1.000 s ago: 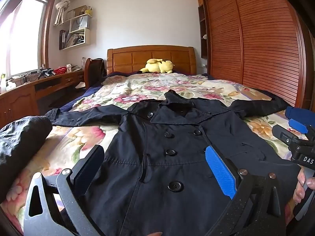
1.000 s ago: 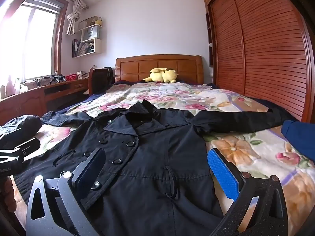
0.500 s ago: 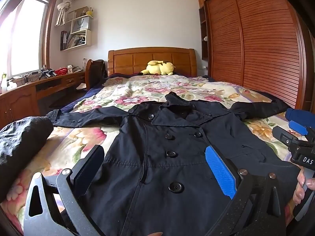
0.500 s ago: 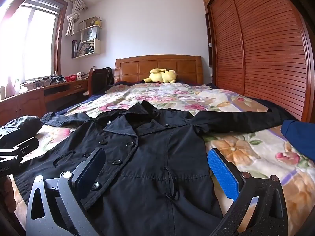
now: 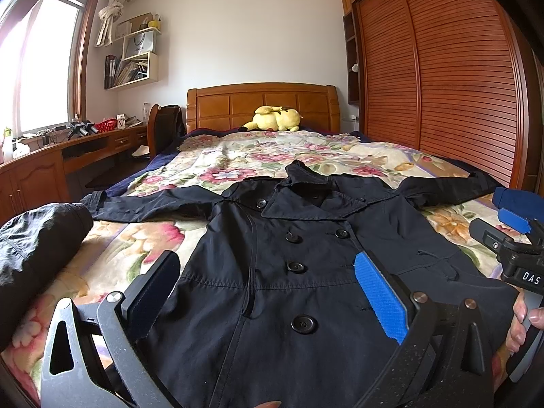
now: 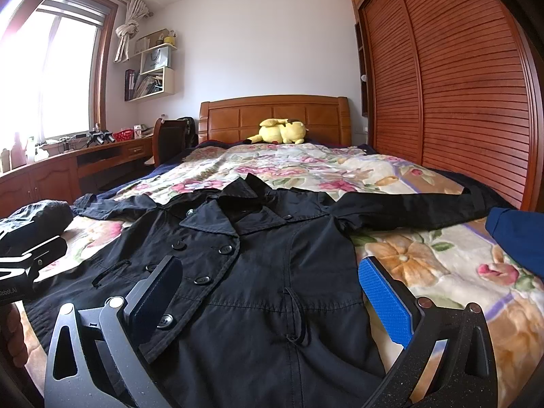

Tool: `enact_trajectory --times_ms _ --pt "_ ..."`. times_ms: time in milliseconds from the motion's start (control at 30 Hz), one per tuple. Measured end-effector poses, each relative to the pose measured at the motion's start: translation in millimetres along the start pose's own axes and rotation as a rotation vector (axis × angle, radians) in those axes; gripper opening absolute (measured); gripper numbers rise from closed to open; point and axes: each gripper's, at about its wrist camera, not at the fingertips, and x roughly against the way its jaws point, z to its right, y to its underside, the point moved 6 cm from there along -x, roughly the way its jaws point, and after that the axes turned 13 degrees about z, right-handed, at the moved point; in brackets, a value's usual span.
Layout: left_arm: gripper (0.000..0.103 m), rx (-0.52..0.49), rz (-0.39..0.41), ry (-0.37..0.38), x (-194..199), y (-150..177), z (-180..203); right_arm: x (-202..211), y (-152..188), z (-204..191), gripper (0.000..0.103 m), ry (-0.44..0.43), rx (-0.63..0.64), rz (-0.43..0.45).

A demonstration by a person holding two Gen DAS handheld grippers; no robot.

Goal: Fold large clothes

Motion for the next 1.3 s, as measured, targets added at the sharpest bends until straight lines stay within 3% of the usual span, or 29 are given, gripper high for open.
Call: enact_trajectory --times_ms 1300 --pt "0.103 -0.009 0.007 -0.002 2.4 -4.7 -0.4 0.7 -2.6 -0.3 0.103 -0.001 0.002 0.009"
